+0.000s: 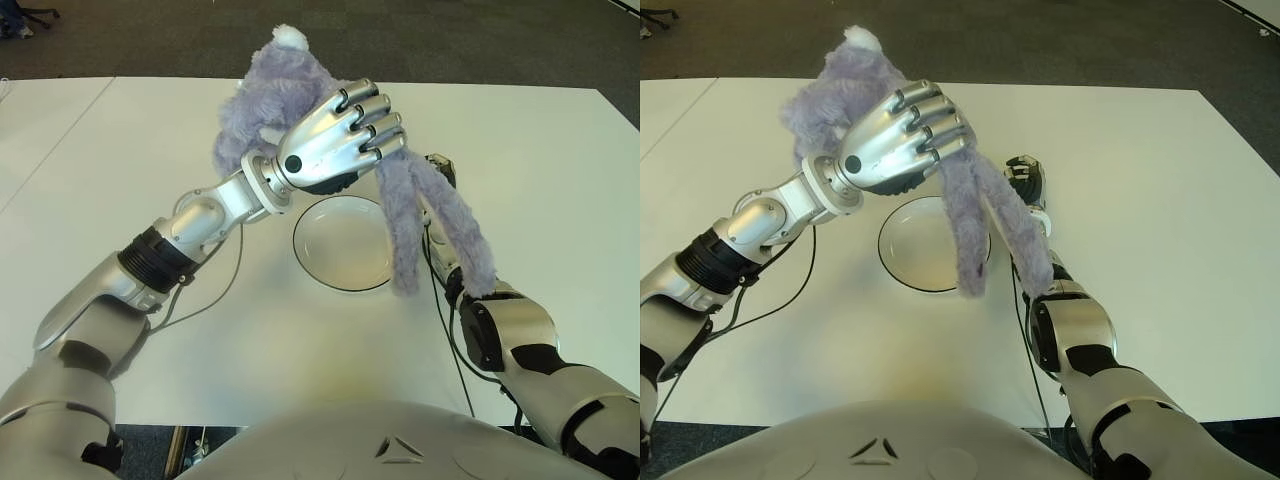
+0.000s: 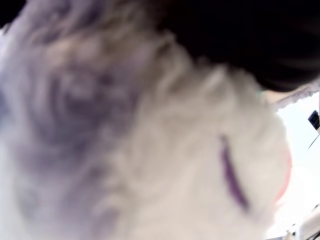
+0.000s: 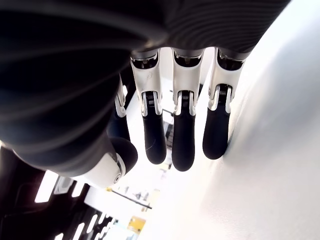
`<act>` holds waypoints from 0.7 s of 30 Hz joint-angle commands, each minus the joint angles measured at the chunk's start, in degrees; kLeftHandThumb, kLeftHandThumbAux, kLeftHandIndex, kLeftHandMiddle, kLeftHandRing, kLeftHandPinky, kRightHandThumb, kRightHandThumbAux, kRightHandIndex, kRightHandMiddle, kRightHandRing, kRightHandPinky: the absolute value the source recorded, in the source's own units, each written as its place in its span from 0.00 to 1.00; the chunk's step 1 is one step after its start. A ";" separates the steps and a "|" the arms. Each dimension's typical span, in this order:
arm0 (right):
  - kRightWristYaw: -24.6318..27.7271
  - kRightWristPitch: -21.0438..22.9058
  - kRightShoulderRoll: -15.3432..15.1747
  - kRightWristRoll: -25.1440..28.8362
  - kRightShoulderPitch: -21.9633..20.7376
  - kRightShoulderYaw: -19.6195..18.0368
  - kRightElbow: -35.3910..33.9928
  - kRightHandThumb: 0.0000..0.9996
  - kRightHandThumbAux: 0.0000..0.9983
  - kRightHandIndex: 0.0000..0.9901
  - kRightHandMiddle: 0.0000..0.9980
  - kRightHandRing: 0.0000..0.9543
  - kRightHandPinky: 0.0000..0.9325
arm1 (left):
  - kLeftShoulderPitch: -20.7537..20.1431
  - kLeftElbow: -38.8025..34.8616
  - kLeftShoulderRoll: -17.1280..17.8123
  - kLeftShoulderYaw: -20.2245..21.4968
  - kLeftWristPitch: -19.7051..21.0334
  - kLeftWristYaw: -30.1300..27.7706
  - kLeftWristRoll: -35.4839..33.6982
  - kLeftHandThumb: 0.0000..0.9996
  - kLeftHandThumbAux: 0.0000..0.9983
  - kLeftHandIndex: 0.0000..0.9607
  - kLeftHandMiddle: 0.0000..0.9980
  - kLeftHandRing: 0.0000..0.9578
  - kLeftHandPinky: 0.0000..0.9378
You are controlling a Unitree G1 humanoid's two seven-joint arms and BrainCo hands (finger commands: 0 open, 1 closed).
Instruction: Put the doll into the plate.
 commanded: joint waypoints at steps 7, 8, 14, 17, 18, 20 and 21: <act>-1.06 4.44 3.21 0.14 10.62 0.33 6.54 0.70 0.73 0.41 0.45 0.55 0.66 | 11.06 -8.87 0.80 3.65 -5.29 -5.71 -2.98 0.85 0.66 0.44 0.61 0.83 0.89; -1.20 4.36 3.17 0.05 10.63 0.43 6.53 0.70 0.73 0.41 0.45 0.55 0.62 | 11.49 -9.30 0.63 3.86 -5.55 -5.96 -2.96 0.85 0.66 0.44 0.61 0.82 0.89; -0.25 5.19 2.66 -0.09 10.78 0.40 6.89 0.70 0.73 0.41 0.39 0.46 0.46 | 12.62 -10.42 -0.23 4.68 -7.64 -8.46 -3.50 0.85 0.66 0.44 0.60 0.82 0.89; 0.93 6.02 2.35 0.22 11.00 -0.24 7.25 0.70 0.73 0.41 0.37 0.44 0.47 | 11.05 -7.67 -2.05 3.51 -10.23 -10.72 -6.02 0.85 0.66 0.46 0.51 0.82 0.89; 0.88 5.99 2.35 0.20 11.02 -0.28 7.26 0.70 0.73 0.41 0.37 0.44 0.48 | 10.74 -7.09 -2.48 3.36 -10.80 -11.24 -6.47 0.85 0.66 0.46 0.50 0.81 0.89; 0.37 5.64 2.42 0.02 11.03 -0.18 7.18 0.70 0.73 0.41 0.37 0.44 0.49 | 10.45 -6.26 -3.15 3.16 -11.71 -12.04 -6.94 0.85 0.66 0.46 0.49 0.81 0.89; 0.20 5.46 2.44 -0.07 11.01 -0.11 7.14 0.70 0.73 0.41 0.37 0.44 0.49 | 10.52 -5.84 -3.54 2.97 -12.10 -12.29 -7.00 0.85 0.66 0.46 0.49 0.81 0.88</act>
